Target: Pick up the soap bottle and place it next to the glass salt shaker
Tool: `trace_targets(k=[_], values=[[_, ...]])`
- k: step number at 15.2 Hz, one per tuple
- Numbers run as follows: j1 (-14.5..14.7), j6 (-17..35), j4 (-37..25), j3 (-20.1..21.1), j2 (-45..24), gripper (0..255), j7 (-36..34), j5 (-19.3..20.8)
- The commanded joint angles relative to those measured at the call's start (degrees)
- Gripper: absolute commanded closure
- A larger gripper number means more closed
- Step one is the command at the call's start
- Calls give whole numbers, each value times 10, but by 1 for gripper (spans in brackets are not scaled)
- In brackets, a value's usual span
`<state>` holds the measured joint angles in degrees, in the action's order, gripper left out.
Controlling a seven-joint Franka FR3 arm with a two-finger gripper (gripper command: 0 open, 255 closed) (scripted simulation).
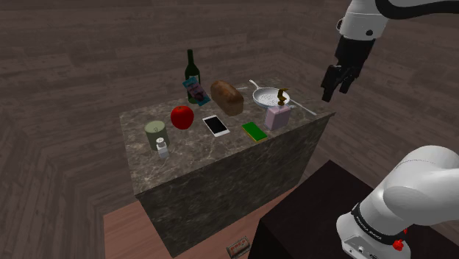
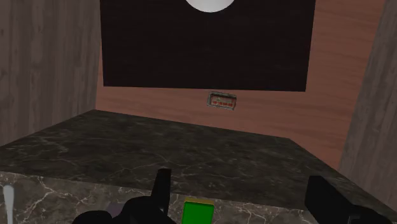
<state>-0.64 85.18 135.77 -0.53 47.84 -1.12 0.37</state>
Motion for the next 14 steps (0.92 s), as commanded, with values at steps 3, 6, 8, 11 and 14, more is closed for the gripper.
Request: trace_targets(k=[3, 6, 8, 11, 14], values=[[-4, 43, 15, -20, -16, 0, 18, 5], [-9, 107, 30, -51, -46, 0, 46, 9], [-12, 150, 36, -72, -71, 0, 65, 9], [-12, 213, 39, -103, -115, 0, 95, 4], [-9, 272, 33, -135, -165, 0, 130, -9]])
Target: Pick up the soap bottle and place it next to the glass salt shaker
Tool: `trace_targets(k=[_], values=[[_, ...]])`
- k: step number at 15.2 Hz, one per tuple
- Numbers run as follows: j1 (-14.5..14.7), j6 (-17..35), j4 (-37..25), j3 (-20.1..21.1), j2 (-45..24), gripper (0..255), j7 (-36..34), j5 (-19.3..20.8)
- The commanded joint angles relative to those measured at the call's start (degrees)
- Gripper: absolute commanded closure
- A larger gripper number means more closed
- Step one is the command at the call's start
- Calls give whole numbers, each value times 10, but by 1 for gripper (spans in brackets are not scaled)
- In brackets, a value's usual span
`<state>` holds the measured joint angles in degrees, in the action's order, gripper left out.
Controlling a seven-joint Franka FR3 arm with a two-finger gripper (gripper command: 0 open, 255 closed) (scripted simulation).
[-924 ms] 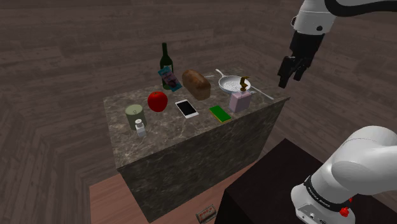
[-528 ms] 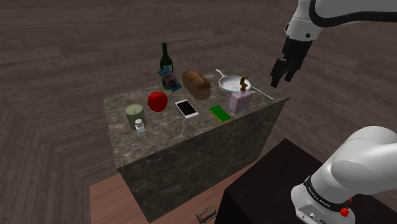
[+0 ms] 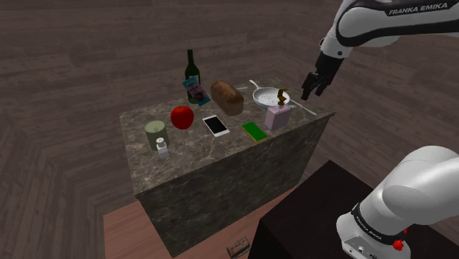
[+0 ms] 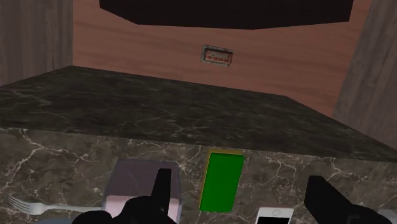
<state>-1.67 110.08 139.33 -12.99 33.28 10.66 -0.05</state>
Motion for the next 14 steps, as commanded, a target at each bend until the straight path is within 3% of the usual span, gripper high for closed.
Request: trace_targets(k=[1, 7, 14], values=[[4, 42, -7, -22, -38, 0, 24, -11], [26, 138, -50, -87, -158, 0, 115, -79], [46, 192, -142, -144, -316, 0, 254, -229]])
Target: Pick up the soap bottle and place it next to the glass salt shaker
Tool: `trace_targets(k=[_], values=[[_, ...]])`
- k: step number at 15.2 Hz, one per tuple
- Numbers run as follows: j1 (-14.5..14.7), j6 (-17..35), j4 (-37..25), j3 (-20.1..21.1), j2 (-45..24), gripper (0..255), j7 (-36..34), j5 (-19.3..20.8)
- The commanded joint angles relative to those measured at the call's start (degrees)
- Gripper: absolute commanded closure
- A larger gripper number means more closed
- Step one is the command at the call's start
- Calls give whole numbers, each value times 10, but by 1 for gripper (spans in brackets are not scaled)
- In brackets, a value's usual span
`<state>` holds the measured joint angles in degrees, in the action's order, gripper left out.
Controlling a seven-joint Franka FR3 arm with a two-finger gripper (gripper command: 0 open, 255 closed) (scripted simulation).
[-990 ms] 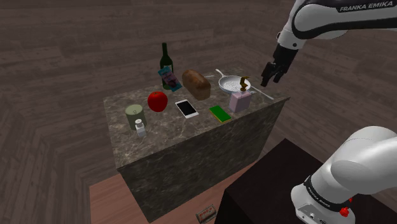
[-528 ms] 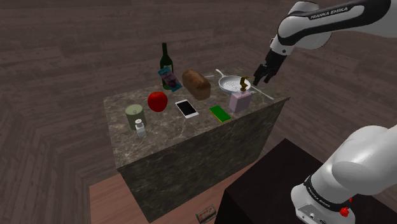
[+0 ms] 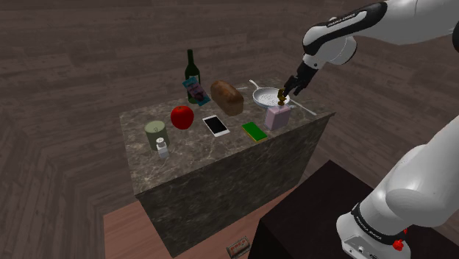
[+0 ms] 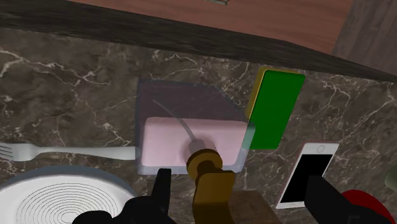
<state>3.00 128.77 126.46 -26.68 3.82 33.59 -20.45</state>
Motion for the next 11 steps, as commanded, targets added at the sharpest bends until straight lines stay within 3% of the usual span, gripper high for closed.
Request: trace_targets(k=[1, 11], values=[[0, 11, -11, -6, -27, 0, 28, -30], [5, 50, 0, 2, -63, 0, 51, -66]])
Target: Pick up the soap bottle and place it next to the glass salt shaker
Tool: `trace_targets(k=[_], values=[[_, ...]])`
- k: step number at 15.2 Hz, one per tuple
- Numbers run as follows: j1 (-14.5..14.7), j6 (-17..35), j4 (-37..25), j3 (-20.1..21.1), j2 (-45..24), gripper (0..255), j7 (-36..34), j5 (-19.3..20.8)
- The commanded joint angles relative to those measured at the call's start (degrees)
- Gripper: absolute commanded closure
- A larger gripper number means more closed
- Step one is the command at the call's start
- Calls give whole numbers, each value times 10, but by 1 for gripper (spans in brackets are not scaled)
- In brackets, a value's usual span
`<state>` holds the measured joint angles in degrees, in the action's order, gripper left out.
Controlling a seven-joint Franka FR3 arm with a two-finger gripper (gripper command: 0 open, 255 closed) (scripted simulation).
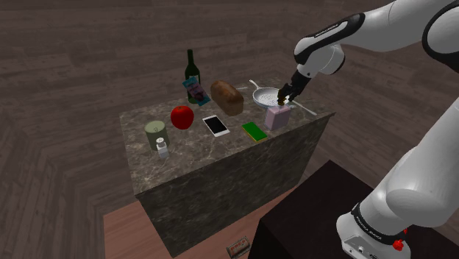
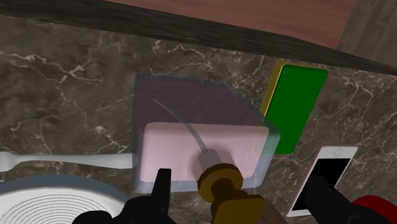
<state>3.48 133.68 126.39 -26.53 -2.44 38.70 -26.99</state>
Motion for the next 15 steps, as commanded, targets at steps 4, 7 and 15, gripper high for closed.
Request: trace_targets(k=[4, 7, 15], values=[[0, 1, 0, 0, 0, 0, 0, 0], [0, 1, 0, 0, 0, 255, 0, 0], [0, -5, -2, 0, 5, 255, -5, 5]])
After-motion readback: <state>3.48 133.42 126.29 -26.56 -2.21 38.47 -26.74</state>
